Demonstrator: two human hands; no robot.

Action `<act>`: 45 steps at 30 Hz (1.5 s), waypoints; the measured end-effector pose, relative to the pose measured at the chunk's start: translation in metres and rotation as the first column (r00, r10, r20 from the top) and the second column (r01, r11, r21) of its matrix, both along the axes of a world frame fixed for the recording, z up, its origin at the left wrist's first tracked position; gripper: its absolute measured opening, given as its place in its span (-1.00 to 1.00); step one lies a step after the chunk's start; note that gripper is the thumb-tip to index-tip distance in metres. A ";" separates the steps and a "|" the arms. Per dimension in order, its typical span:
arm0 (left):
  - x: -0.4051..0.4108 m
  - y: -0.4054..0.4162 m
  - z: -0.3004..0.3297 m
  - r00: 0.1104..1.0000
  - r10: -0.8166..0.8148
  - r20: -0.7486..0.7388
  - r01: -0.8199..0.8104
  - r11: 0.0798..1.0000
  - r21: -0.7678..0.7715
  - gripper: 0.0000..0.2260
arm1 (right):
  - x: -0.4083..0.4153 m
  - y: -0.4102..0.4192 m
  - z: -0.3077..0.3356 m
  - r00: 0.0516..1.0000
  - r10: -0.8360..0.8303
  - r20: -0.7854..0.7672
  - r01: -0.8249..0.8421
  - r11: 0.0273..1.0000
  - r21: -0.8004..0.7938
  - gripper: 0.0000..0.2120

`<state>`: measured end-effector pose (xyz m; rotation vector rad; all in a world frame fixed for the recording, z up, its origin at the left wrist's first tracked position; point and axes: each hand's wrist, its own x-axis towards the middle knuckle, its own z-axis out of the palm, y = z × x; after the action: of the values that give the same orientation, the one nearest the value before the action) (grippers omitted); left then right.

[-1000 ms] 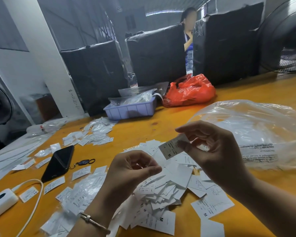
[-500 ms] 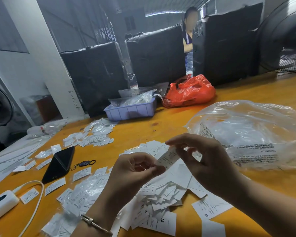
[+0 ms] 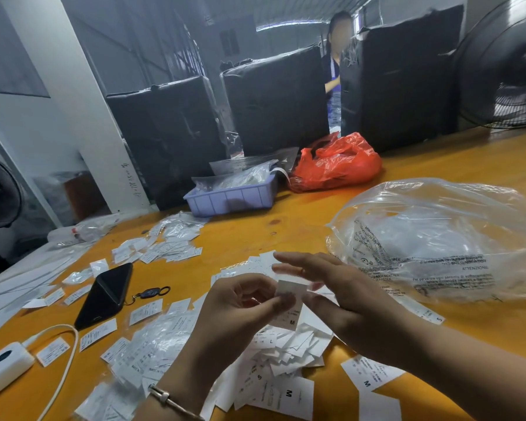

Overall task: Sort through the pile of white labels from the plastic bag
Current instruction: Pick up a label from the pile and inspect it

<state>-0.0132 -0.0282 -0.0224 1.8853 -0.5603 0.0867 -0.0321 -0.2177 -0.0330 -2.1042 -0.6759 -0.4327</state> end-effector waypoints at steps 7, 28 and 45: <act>0.002 0.002 0.002 0.998 0.001 -0.062 -0.007 0.996 -0.094 -0.74 | 0.003 -0.005 0.004 0.994 -0.081 0.077 0.071 0.991 0.115 -0.87; 0.027 0.073 0.014 0.769 0.631 0.100 -0.582 0.627 0.518 -0.65 | 0.049 -0.089 0.009 0.503 -0.850 0.155 0.750 0.340 -0.568 -0.74; 0.018 0.039 0.010 0.830 0.494 0.257 -0.556 0.706 0.439 -0.94 | 0.059 -0.096 -0.003 0.511 -0.834 0.208 0.765 0.330 -0.553 -0.69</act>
<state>0.0050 0.0103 -0.0119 2.5263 -0.0908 0.4785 0.0271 -0.3139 -0.0357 -2.9755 0.5124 -0.6880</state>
